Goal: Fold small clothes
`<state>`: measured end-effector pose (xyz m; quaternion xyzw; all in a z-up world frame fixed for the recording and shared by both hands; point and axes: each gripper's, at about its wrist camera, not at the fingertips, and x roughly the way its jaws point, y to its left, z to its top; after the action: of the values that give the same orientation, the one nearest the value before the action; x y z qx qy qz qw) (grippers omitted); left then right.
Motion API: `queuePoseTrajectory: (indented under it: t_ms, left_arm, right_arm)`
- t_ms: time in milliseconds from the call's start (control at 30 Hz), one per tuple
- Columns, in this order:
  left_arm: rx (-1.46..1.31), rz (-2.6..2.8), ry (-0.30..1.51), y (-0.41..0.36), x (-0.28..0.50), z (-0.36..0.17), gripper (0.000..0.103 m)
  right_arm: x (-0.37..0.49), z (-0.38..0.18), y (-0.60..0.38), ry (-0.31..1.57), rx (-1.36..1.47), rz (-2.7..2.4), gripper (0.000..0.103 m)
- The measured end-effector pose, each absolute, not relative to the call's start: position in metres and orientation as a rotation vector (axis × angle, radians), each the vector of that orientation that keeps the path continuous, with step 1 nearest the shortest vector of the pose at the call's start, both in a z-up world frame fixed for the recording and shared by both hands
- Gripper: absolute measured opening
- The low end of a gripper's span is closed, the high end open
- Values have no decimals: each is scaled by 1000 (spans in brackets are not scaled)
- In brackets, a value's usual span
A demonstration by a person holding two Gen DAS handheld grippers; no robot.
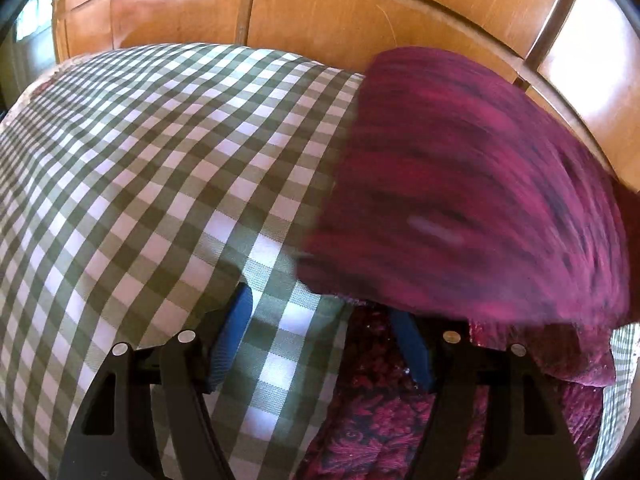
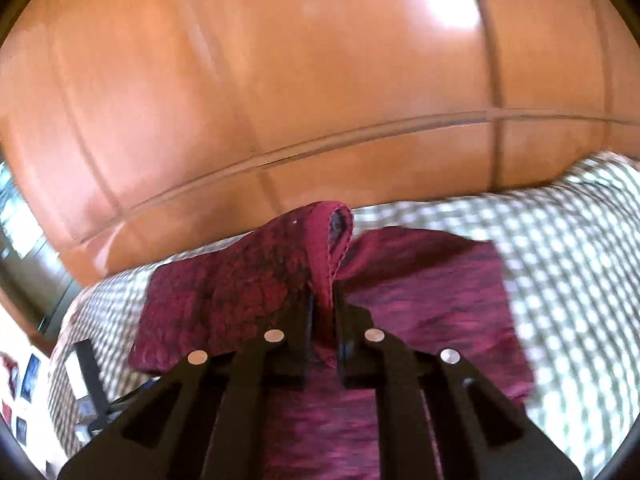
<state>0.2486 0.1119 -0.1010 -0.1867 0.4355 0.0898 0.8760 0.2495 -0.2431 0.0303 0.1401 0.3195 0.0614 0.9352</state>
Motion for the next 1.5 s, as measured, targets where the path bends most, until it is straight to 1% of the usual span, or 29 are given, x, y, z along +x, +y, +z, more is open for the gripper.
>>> queuePoseTrajectory:
  t_ms: [67, 267, 467, 567, 600, 633, 667, 733, 867, 933, 1100, 1233, 1300, 1367, 1400, 1433, 1500]
  left_arm:
    - [-388, 192, 910, 112, 249, -101, 68]
    - [-410, 181, 908, 116, 251, -105, 68]
    - [-397, 178, 932, 116, 244, -99, 68]
    - [-388, 188, 870, 122, 219, -80, 68]
    - [-384, 181, 830, 125, 210, -72, 68]
    - [-378, 173, 790, 127, 203, -63, 68]
    - [-375, 157, 753, 128, 198, -54, 68]
    - [-372, 97, 702, 126, 197, -37, 68]
    - [-339, -12, 669, 106, 217, -19, 68]
    - [-327, -67, 661, 93, 231, -13, 68]
    - [-283, -186, 647, 63, 270, -2, 68]
    - [-233, -232, 697, 44, 308, -9, 68]
    - [-240, -199, 782, 47, 330, -27, 68]
    - [-279, -150, 872, 59, 341, -52, 62]
    - [-304, -143, 910, 65, 344, -64, 53]
    - [-320, -146, 922, 72, 343, -79, 47]
    - [-312, -168, 865, 77, 331, -83, 46]
  right_arm:
    - [249, 15, -265, 686, 310, 68, 8]
    - [251, -58, -313, 842, 372, -72, 7]
    - [252, -62, -318, 851, 380, -55, 9]
    - [248, -56, -324, 842, 393, -30, 18]
    - [248, -52, -325, 834, 393, -34, 31]
    - [243, -48, -325, 822, 393, -33, 38]
    - [240, -44, -325, 807, 388, -40, 40]
    - [229, -30, -322, 760, 366, -52, 49]
    - [217, -6, -300, 681, 304, -9, 55]
    - [224, -3, -290, 691, 279, 33, 59]
    - [242, -11, -269, 735, 211, 73, 63]
    - [256, -21, -264, 768, 201, 71, 67]
    - [260, -32, -263, 799, 189, 58, 67]
    - [263, -48, -266, 855, 194, 50, 67]
    - [262, -55, -268, 864, 196, 58, 67]
    - [260, -60, -269, 855, 189, 65, 67]
    - [258, -64, -266, 837, 161, 64, 67]
